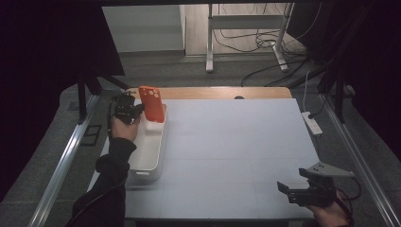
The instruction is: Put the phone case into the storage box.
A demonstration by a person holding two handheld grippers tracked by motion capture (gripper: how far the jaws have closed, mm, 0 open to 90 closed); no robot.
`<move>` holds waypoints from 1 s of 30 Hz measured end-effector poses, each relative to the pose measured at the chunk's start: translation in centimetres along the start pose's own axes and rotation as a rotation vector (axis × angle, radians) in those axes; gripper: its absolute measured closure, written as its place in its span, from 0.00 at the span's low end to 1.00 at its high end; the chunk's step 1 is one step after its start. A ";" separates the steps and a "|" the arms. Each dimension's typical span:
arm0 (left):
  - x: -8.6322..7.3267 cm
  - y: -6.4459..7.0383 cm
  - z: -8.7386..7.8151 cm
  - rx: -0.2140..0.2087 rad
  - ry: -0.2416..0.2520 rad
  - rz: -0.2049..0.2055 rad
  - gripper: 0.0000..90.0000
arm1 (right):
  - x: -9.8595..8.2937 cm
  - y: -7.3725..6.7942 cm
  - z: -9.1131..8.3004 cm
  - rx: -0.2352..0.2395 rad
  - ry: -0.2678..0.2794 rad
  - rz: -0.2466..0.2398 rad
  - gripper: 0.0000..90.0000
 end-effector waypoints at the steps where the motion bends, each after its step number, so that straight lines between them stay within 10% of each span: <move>1: -0.1 0.0 0.2 0.001 -0.007 0.000 0.99 | 0.0 0.0 0.0 0.000 0.000 0.001 0.04; 21: -0.9 -0.3 2.2 0.032 -0.099 0.004 0.99 | 0.0 0.0 0.0 0.007 -0.003 0.005 0.04; 30: -0.6 0.0 2.3 -0.015 -0.066 0.010 0.80 | 0.0 0.0 0.0 0.007 -0.001 0.005 0.04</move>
Point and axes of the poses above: each handheld gripper's, and its own axes: z roughly forward along the jaws, x roughly out of its top, y roughly to its right, the point moved 7 cm from there along z, roughly forward along the jaws, and after that the axes turned 14 degrees about y, right-handed, at the moved point
